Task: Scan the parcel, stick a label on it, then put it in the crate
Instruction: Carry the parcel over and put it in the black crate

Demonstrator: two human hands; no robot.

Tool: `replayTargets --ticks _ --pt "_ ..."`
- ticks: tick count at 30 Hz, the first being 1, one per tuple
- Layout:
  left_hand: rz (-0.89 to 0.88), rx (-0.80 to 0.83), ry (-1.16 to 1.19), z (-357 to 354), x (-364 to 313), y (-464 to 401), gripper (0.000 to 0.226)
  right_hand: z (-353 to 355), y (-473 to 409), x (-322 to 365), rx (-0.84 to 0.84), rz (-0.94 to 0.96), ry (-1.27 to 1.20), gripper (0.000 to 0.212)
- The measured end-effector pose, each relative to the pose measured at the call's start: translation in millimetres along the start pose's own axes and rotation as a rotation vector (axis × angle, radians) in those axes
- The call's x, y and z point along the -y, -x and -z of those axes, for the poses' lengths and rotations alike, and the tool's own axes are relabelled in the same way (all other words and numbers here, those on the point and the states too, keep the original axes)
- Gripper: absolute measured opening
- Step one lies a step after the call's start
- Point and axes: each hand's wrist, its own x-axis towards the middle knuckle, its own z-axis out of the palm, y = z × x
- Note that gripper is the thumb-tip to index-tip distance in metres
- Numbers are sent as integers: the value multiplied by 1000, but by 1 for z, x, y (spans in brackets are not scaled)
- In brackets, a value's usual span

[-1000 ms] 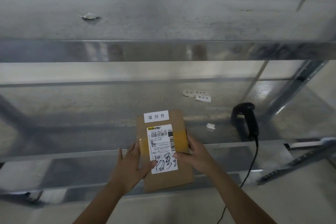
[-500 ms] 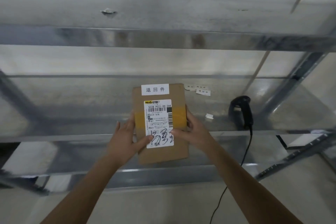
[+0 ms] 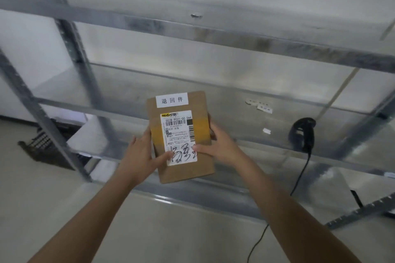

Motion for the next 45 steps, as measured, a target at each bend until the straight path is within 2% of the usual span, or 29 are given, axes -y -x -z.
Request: replayTargets --ticks 3,8,15,20,23,36,41,45 --pt "75 -26 5 27 29 30 76 -44 1 17 30 8 13 90" --pt "122 -76 -28 80 78 62 72 -114 -12 54 91 44 -8 96" --pt "231 -108 85 200 176 108 76 -255 -38 141 148 92 -85 103" --pt "245 -159 -64 283 243 134 66 -347 -64 198 197 137 -116 101" --pt "266 -183 -174 323 286 138 68 -398 -88 226 235 154 -96 99" --pt "359 -166 -255 463 525 74 81 -597 -261 330 359 129 -63 103" --pt "372 -132 -383 526 608 39 95 -657 -330 386 416 197 49 102" --pt "359 -131 -354 566 671 5 103 -707 -392 414 402 227 68 102"
